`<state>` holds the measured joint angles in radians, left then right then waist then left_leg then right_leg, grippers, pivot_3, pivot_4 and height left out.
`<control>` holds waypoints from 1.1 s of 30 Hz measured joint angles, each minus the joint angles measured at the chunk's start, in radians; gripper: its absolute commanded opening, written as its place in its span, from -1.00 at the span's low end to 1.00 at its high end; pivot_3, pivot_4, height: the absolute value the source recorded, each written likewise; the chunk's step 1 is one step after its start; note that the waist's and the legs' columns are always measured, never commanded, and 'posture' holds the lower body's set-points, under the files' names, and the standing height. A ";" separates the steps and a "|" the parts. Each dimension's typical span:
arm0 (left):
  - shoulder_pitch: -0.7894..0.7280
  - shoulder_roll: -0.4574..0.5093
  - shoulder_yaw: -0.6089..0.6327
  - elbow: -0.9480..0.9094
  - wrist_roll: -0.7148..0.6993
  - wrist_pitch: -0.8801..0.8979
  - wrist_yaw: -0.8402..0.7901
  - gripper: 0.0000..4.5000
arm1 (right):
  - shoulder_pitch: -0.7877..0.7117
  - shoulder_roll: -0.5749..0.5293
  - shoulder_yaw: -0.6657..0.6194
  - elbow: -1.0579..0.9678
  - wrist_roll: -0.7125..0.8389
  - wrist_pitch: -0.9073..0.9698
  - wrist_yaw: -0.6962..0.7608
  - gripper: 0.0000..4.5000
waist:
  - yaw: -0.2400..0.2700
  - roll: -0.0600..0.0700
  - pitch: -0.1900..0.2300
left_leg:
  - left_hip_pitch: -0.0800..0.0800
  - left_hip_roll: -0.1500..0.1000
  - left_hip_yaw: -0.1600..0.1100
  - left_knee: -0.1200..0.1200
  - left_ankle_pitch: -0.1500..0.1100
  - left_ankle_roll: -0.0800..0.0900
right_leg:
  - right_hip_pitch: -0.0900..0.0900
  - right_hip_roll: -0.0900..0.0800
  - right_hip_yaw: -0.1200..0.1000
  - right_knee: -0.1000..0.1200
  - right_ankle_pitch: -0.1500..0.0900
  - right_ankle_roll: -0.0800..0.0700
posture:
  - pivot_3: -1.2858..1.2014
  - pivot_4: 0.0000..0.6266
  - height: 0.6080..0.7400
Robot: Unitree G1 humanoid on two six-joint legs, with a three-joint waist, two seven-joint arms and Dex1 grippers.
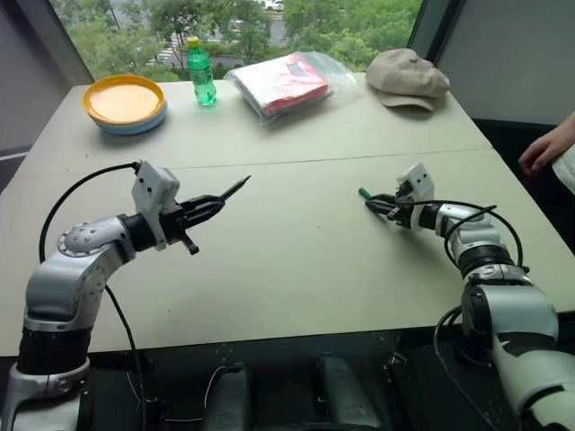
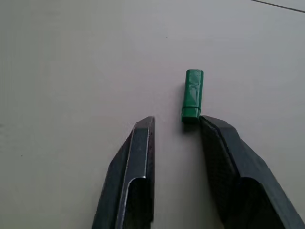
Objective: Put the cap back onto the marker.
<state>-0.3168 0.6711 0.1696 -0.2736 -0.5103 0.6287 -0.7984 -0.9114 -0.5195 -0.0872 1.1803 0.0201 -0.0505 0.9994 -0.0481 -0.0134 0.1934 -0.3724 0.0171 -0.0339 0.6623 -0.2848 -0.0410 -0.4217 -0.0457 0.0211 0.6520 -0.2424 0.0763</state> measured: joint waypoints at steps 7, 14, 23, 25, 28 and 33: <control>-0.003 0.000 -0.001 0.011 0.001 -0.006 -0.005 -1.00 | 0.006 0.012 0.002 -0.008 0.002 -0.005 -0.030 0.25 | 0.001 0.000 0.000 | 0.000 0.000 0.001 0.001 0.000 0.000 | 0.000 0.000 0.002 0.000 0.001 0.002 | 0.03 -0.52 1.00; -0.010 0.001 -0.019 0.016 0.001 -0.007 -0.005 -1.00 | -0.019 0.060 -0.001 0.026 0.001 -0.022 -0.119 0.25 | -0.014 -0.001 -0.001 | 0.001 0.000 0.002 0.001 0.000 0.000 | 0.001 0.000 0.002 0.000 0.001 0.002 | 0.03 -0.52 1.00; -0.007 0.003 -0.018 0.012 0.001 -0.007 0.004 -1.00 | -0.052 0.092 0.000 0.064 -0.005 -0.029 -0.196 0.25 | -0.022 -0.001 -0.001 | 0.001 0.000 0.002 0.001 0.000 0.000 | 0.001 0.000 0.003 0.000 0.002 0.002 | 0.03 -0.52 1.00; -0.003 0.004 -0.018 0.007 0.001 -0.007 0.008 -1.00 | -0.053 0.096 0.000 0.068 -0.007 -0.035 -0.206 0.25 | -0.022 -0.001 -0.001 | 0.001 0.000 0.002 0.001 0.000 0.000 | 0.001 0.000 0.003 0.000 0.002 0.002 | 0.03 -0.52 1.00; -0.001 0.005 -0.018 -0.002 0.000 -0.007 0.014 -1.00 | -0.053 0.098 0.001 0.071 -0.008 -0.042 -0.213 0.02 | -0.022 -0.001 -0.001 | 0.001 0.000 0.002 0.001 0.000 0.000 | 0.001 0.000 0.003 0.000 0.002 0.002 | 0.03 -0.52 1.00; 0.002 0.005 -0.018 -0.004 0.000 -0.007 0.016 -1.00 | -0.054 0.095 0.001 0.071 -0.016 -0.046 -0.228 -0.99 | -0.023 -0.001 -0.001 | 0.001 0.000 0.002 0.001 0.000 0.000 | 0.000 0.000 0.003 0.000 0.001 0.002 | 0.03 -0.52 1.00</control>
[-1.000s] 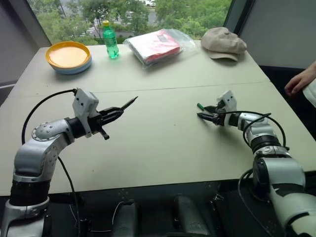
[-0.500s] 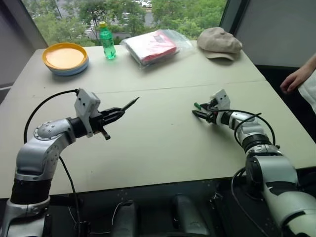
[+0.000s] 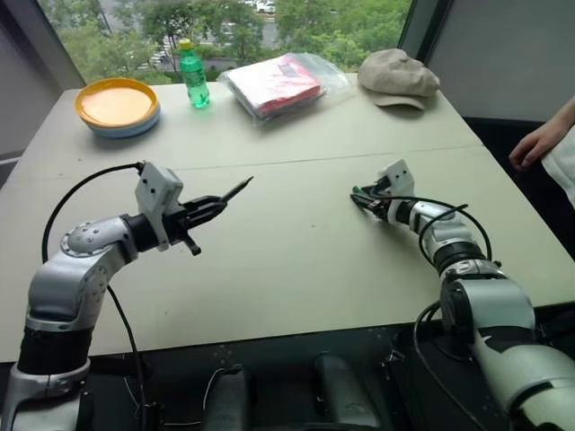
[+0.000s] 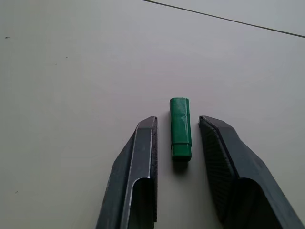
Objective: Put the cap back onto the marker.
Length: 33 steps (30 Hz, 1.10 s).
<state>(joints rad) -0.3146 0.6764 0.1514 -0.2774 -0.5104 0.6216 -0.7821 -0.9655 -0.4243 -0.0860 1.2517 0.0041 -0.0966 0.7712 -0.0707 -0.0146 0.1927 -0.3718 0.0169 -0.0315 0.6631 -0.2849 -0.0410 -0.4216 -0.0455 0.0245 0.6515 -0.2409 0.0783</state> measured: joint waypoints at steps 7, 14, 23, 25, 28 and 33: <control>0.000 0.001 0.000 0.009 0.001 -0.005 -0.006 -1.00 | 0.002 -0.004 0.010 -0.004 -0.013 -0.019 0.015 -0.99 | 0.000 0.000 0.000 | 0.000 0.000 0.000 0.000 0.000 0.000 | 0.000 0.000 0.000 0.000 0.000 0.000 | 0.03 -0.52 1.00; -0.029 0.016 -0.069 0.111 0.029 -0.123 -0.143 -1.00 | 0.020 -0.021 0.146 -0.142 -0.079 -0.124 0.222 -0.99 | 0.001 0.001 0.001 | -0.002 0.000 0.001 0.000 0.000 0.000 | -0.002 0.000 0.000 0.000 0.000 0.000 | 0.03 -0.52 1.00; -0.183 0.072 -0.178 0.412 0.188 -0.461 -0.389 -1.00 | 0.038 -0.093 0.239 -0.562 -0.046 -0.063 0.522 -0.99 | 0.015 0.001 0.001 | -0.003 0.000 0.001 0.000 0.000 0.000 | -0.003 -0.001 0.000 -0.001 0.000 0.000 | 0.03 -0.52 1.00; -0.221 0.069 -0.206 0.479 0.230 -0.538 -0.421 -1.00 | 0.058 -0.100 0.264 -0.675 -0.027 -0.013 0.573 -0.99 | 0.019 0.001 0.001 | -0.003 0.000 0.001 0.000 0.000 0.000 | -0.003 0.000 -0.001 -0.001 0.000 0.000 | 0.03 -0.52 1.00; -0.268 0.052 -0.230 0.550 0.274 -0.613 -0.439 -1.00 | 0.083 -0.091 0.291 -0.785 -0.004 0.055 0.598 -0.99 | 0.026 0.001 0.001 | -0.003 0.000 0.001 0.000 0.000 0.000 | -0.004 0.000 -0.001 -0.001 0.000 0.000 | 0.03 -0.52 1.00; -0.304 0.018 -0.256 0.594 0.311 -0.673 -0.447 -1.00 | 0.093 -0.060 0.319 -0.871 0.018 0.112 0.595 -0.99 | 0.029 0.001 0.001 | -0.004 0.000 0.001 0.000 0.000 0.000 | -0.004 -0.001 -0.001 -0.001 0.000 0.000 | 0.03 -0.52 1.00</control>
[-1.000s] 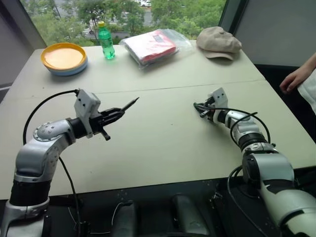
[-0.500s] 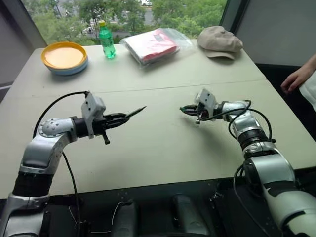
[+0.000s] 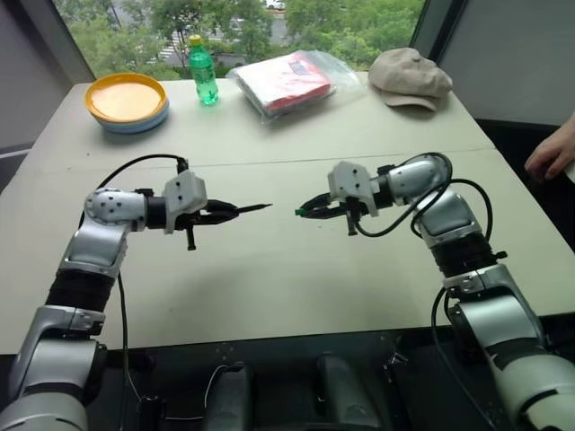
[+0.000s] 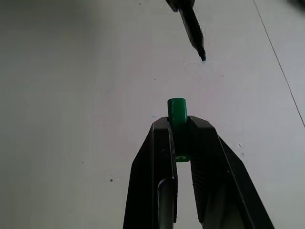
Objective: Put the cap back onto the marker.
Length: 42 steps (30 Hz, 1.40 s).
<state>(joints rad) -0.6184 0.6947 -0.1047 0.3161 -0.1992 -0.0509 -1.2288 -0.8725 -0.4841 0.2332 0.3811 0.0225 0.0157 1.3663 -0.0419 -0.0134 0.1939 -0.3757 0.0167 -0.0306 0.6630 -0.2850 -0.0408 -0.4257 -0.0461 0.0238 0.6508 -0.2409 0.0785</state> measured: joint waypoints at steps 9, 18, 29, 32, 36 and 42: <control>-0.007 -0.003 -0.001 -0.036 0.005 -0.002 -0.008 -1.00 | -0.002 0.015 0.017 0.001 0.001 0.000 -0.027 -0.99 | -0.002 0.000 0.000 | 0.000 0.000 0.000 0.000 0.000 0.000 | 0.000 0.000 0.000 0.000 0.000 0.000 | 0.03 -0.52 1.00; 0.019 -0.003 0.000 -0.086 0.002 0.025 -0.010 -1.00 | -0.033 0.029 0.018 0.076 0.000 -0.016 -0.045 -0.99 | -0.001 0.000 0.000 | 0.000 0.000 0.000 0.000 0.000 0.000 | 0.000 0.000 0.000 0.000 0.000 0.000 | 0.03 -0.52 1.00; 0.019 -0.004 0.000 -0.094 0.002 0.026 -0.009 -1.00 | -0.035 0.031 0.019 0.093 0.000 -0.024 -0.046 -0.99 | -0.001 0.000 0.000 | 0.000 0.000 0.000 0.000 0.000 0.000 | 0.000 0.000 0.000 0.000 0.000 0.000 | 0.03 -0.52 1.00; 0.019 -0.008 0.000 -0.094 0.002 0.026 -0.009 -1.00 | -0.035 0.033 0.019 0.093 0.000 -0.024 -0.045 -0.99 | -0.001 0.000 0.000 | 0.000 0.000 0.000 0.000 0.000 0.000 | 0.000 0.000 0.000 0.000 0.000 0.000 | 0.03 -0.52 1.00; 0.019 -0.009 0.000 -0.094 0.002 0.026 -0.009 -1.00 | -0.035 0.036 0.019 0.093 0.000 -0.021 -0.045 -0.99 | -0.001 0.000 0.000 | 0.000 0.000 0.000 0.000 0.000 0.000 | 0.000 0.000 0.000 0.000 0.000 0.000 | 0.03 -0.52 1.00; 0.016 -0.013 0.000 -0.094 0.003 0.027 -0.010 -1.00 | -0.035 0.053 0.021 0.090 0.000 -0.017 -0.045 -0.99 | -0.001 0.000 0.000 | 0.000 0.000 0.000 0.000 0.000 0.000 | 0.000 0.000 0.000 0.000 0.000 0.000 | 0.03 -0.52 1.00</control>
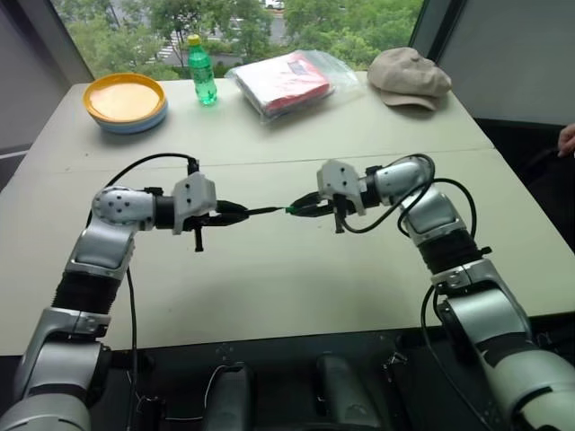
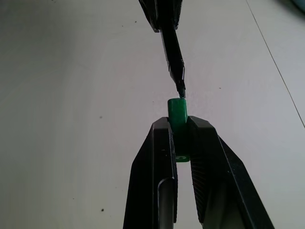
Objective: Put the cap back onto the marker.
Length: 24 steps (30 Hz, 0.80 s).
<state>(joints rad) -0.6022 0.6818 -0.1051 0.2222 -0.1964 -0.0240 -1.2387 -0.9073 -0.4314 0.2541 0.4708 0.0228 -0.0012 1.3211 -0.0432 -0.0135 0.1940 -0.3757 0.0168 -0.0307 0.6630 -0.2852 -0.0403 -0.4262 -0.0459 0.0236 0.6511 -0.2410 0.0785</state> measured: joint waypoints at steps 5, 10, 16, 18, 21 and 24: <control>0.000 -0.001 0.000 0.002 0.001 0.000 -0.001 -1.00 | 0.000 0.001 0.001 0.000 0.000 0.008 0.000 -0.99 | 0.000 0.000 0.000 | 0.000 0.000 0.000 0.000 0.000 0.000 | 0.000 0.000 0.000 0.000 0.000 0.000 | 0.03 -0.52 1.00; 0.000 -0.001 0.000 0.001 0.001 0.002 -0.002 -1.00 | 0.000 0.001 0.001 0.000 0.000 0.009 0.000 -0.99 | 0.000 0.000 0.000 | 0.000 0.000 0.000 0.000 0.000 0.000 | 0.000 0.000 0.000 0.000 0.000 0.000 | 0.03 -0.52 1.00; 0.000 -0.002 -0.006 0.000 0.001 0.009 -0.010 -1.00 | -0.013 0.009 0.002 0.000 0.000 0.008 -0.001 -0.99 | 0.000 0.000 0.000 | 0.000 0.000 0.000 0.000 0.000 0.000 | 0.000 0.000 0.000 0.000 0.000 0.000 | 0.03 -0.52 1.00; 0.000 -0.007 -0.008 -0.003 0.000 0.011 -0.013 -1.00 | -0.016 0.013 0.006 0.000 0.000 0.007 -0.002 -0.99 | 0.000 0.000 0.000 | 0.000 0.000 0.000 0.000 0.000 0.000 | 0.000 0.000 0.000 0.000 0.000 0.000 | 0.03 -0.52 1.00; 0.000 -0.007 -0.008 -0.003 0.000 0.015 -0.017 -1.00 | -0.017 0.018 0.010 0.005 -0.001 0.001 -0.006 -0.99 | 0.000 0.000 0.000 | 0.000 0.000 0.000 0.000 0.000 0.000 | 0.000 0.000 0.000 0.000 0.000 0.000 | 0.03 -0.52 1.00; 0.000 -0.006 -0.007 -0.003 0.000 0.015 -0.017 -1.00 | -0.022 0.017 0.012 0.006 -0.001 0.001 -0.005 -0.99 | 0.000 0.000 0.000 | 0.000 0.000 0.000 0.000 0.000 0.000 | 0.000 0.000 0.000 0.000 0.000 0.000 | 0.03 -0.52 1.00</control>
<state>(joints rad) -0.6021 0.6761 -0.1119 0.2195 -0.1969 -0.0086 -1.2557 -0.9291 -0.4140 0.2663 0.4772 0.0214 -0.0001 1.3161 -0.0432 -0.0135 0.1940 -0.3757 0.0167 -0.0308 0.6630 -0.2853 -0.0403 -0.4262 -0.0460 0.0236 0.6512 -0.2409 0.0785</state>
